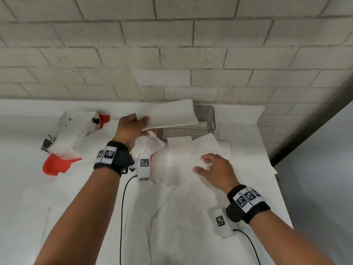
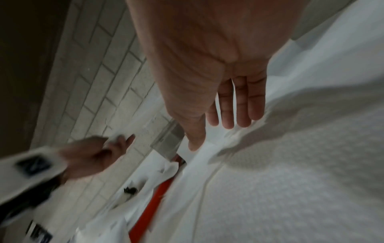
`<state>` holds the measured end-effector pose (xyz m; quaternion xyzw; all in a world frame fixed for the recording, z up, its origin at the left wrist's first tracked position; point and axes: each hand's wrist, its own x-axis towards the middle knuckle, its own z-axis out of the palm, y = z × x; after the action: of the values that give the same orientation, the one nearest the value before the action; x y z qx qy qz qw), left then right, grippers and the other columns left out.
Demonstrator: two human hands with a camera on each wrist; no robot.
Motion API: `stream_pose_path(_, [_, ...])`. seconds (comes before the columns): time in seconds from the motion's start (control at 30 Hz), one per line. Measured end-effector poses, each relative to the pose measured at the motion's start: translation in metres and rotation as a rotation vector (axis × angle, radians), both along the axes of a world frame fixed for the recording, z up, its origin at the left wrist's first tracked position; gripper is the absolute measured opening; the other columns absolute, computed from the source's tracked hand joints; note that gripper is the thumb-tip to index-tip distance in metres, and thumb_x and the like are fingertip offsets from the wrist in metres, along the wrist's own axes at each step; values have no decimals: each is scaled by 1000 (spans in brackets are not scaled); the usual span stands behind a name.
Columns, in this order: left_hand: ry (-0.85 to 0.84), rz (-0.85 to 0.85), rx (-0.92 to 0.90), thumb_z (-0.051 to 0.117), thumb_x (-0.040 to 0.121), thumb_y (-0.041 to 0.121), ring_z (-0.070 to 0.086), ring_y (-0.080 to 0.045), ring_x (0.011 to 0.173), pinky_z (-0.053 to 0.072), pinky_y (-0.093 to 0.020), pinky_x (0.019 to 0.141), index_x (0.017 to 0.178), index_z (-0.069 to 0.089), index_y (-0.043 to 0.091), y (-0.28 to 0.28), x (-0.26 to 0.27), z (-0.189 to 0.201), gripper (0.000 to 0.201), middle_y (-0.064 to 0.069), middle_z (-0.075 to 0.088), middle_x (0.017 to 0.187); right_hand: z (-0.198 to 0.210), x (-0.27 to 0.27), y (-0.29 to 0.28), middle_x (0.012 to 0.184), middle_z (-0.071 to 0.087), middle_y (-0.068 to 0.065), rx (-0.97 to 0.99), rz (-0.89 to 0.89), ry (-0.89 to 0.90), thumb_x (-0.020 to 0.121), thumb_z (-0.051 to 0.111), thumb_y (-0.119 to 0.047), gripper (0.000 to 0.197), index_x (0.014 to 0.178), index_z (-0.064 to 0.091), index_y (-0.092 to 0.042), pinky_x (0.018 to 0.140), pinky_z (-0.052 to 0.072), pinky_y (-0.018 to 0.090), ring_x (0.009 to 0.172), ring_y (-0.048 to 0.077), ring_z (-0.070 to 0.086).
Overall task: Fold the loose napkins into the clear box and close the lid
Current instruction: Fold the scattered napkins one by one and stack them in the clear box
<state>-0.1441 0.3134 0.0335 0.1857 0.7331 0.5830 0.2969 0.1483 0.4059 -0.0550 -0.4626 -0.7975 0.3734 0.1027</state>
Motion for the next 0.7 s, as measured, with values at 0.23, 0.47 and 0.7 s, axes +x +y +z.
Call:
stream_pose_path(0.23, [-44, -151, -133, 64, 99, 2, 73, -29, 65, 65, -37, 59, 110, 61, -6, 88, -10, -15, 14, -23, 68, 106, -12, -30, -12, 131, 57, 3, 301, 116, -343, 80, 62, -77, 82, 139, 56, -20, 108, 39, 36, 124, 26, 48])
stream_pose_path(0.47, [-76, -232, -280, 64, 99, 1, 75, -32, 74, 61, -30, 47, 121, 57, -2, 127, -4, -29, 23, -20, 68, 110, -15, -42, -10, 123, 65, -2, 231, 101, -338, 78, 71, -70, 74, 133, 61, -22, 103, 41, 34, 117, 22, 53])
stream_pose_path(0.7, [-37, -253, -464, 66, 94, 2, 71, -45, 102, 65, -44, 57, 120, 61, 3, 147, -18, -48, 27, -18, 65, 127, -17, -44, -12, 108, 65, -2, 100, 24, -220, 76, 83, -55, 55, 115, 66, -20, 90, 45, 28, 107, 21, 52])
